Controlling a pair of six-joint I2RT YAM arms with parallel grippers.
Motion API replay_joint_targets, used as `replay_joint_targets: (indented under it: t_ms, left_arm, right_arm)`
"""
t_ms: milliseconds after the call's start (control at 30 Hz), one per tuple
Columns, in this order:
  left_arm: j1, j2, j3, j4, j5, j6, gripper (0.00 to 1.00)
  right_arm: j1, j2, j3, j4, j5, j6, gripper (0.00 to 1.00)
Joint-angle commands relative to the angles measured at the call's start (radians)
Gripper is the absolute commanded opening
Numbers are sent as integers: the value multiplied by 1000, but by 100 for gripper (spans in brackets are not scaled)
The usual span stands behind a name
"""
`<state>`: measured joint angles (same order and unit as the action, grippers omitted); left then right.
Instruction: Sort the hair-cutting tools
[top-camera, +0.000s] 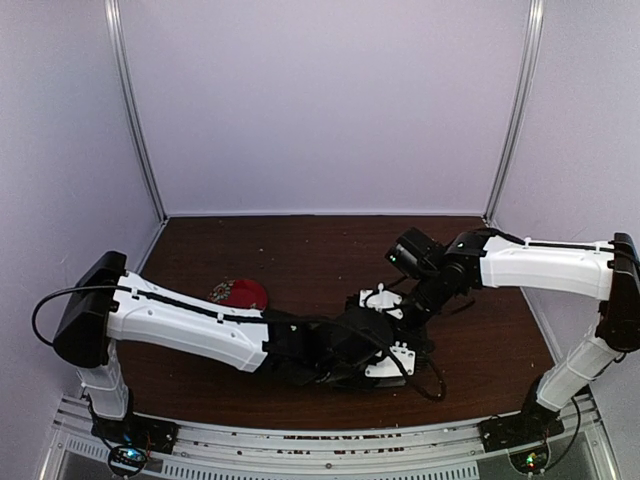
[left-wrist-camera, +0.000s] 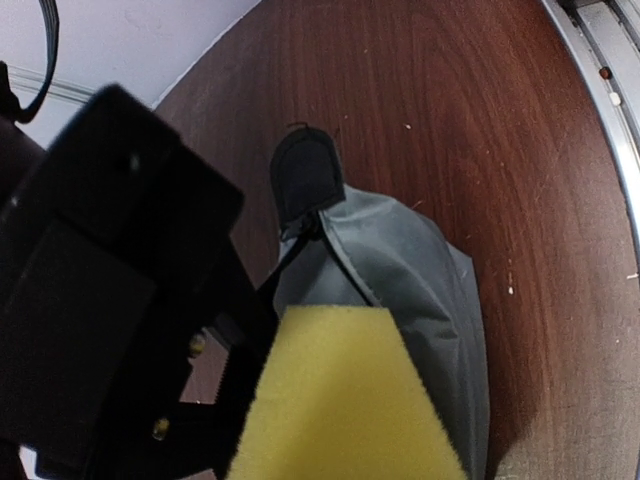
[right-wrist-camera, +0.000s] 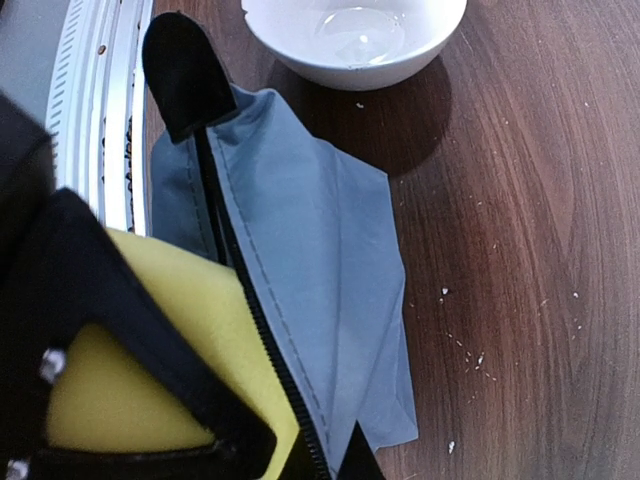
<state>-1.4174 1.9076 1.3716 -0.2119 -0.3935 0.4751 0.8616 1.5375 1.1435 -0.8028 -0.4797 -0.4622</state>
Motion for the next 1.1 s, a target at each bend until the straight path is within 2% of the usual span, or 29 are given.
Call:
replay_joint_targets:
  t_ms: [0, 233, 333, 400, 467, 633, 733, 800, 900, 1067]
  left_arm:
    - [26, 32, 1, -52, 18, -56, 0]
    - [40, 89, 54, -158, 71, -106, 0]
    - [41, 159, 102, -188, -119, -146, 0]
    - [45, 200, 147, -225, -160, -163, 0]
    - [46, 215, 159, -243, -109, -166, 0]
    - [47, 207, 158, -283, 170, -155, 0]
    - [46, 180, 143, -261, 195, -181, 0]
    - [51, 164, 136, -245, 178, -203, 0]
    - [69, 134, 129, -219, 163, -255, 13]
    - [89, 80, 106, -177, 187, -273, 40]
  right_arm:
    - [-16, -2, 33, 2, -67, 17, 0]
    - [-30, -2, 40, 2, -87, 20, 0]
    - [-31, -1, 41, -1, -101, 18, 0]
    - [-31, 4, 43, -9, -118, 11, 0]
    - [-33, 9, 49, -17, -137, 8, 0]
    - [-45, 11, 56, -26, -162, 9, 0]
    - [-66, 7, 60, -20, -165, 17, 0]
    - [-90, 2, 66, -21, -165, 22, 4]
    - [-120, -13, 81, -36, -166, 16, 13]
    - [-189, -83, 82, -54, -153, 8, 30]
